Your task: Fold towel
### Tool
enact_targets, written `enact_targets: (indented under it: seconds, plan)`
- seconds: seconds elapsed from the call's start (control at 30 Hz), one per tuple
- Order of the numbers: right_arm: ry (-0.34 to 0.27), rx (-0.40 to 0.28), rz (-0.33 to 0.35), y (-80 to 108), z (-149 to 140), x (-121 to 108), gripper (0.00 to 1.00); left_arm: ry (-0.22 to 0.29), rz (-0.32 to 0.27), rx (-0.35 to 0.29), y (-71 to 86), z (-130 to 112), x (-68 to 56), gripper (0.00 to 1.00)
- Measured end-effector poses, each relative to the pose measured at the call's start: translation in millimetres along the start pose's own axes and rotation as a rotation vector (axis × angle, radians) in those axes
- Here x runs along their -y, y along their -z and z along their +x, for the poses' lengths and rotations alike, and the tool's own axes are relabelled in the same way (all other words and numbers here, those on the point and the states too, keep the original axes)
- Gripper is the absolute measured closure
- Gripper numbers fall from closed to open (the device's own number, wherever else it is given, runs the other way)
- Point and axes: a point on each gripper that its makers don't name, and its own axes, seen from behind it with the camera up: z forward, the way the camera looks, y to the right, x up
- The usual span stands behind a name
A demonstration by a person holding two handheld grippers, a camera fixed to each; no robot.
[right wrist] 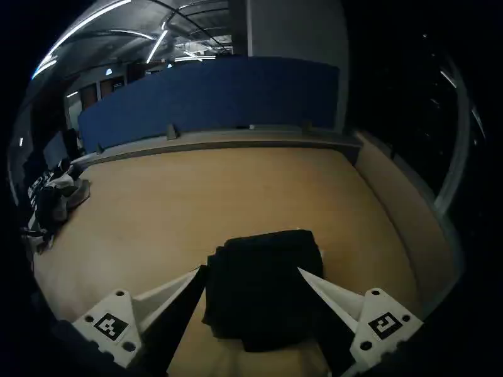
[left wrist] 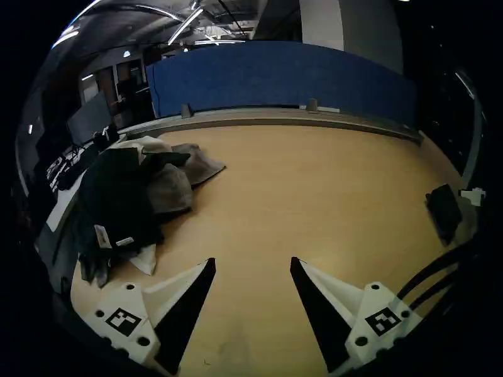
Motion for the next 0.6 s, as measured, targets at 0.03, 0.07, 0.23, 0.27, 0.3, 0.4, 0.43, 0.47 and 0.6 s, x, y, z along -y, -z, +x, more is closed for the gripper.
enact_targets:
  seconds: [0.03,0.07,0.23,0.27,0.3,0.4,0.43,0.47,0.6]
  plan:
    - [-0.002,-0.014,0.003,2.8,3.1,4.0,0.0,0.001,0.0,-0.004,0.2,1.2,0.8,0.12]
    - [-0.003,-0.026,0.006,5.2,5.9,7.6,0.0,0.002,-0.001,-0.008,0.5,2.2,1.6,0.12]
    - [-0.016,-0.131,0.017,22.8,25.6,35.4,0.0,0.015,-0.005,-0.031,0.9,8.6,3.6,0.12]
    - [-0.017,-0.155,0.017,26.3,29.1,41.4,0.0,0.017,-0.006,-0.036,0.9,9.8,3.7,0.12]
    - [-0.016,-0.178,0.016,29.8,32.3,47.1,0.0,0.019,-0.007,-0.04,1.0,10.9,3.8,0.12]
    - [-0.003,-0.248,0.009,40.1,40.3,64.2,0.0,0.021,-0.013,-0.056,1.2,14.2,3.5,0.12]
    - [0.002,-0.274,0.008,44.0,43.1,70.1,0.0,0.022,-0.014,-0.062,1.3,15.3,3.6,0.12]
    - [0.006,-0.297,0.008,47.3,45.6,75.4,0.0,0.022,-0.015,-0.067,1.4,16.3,3.6,0.12]
    - [0.017,-0.356,0.006,55.3,50.3,92.7,0.0,0.024,-0.021,-0.089,1.7,20.9,3.9,0.12]
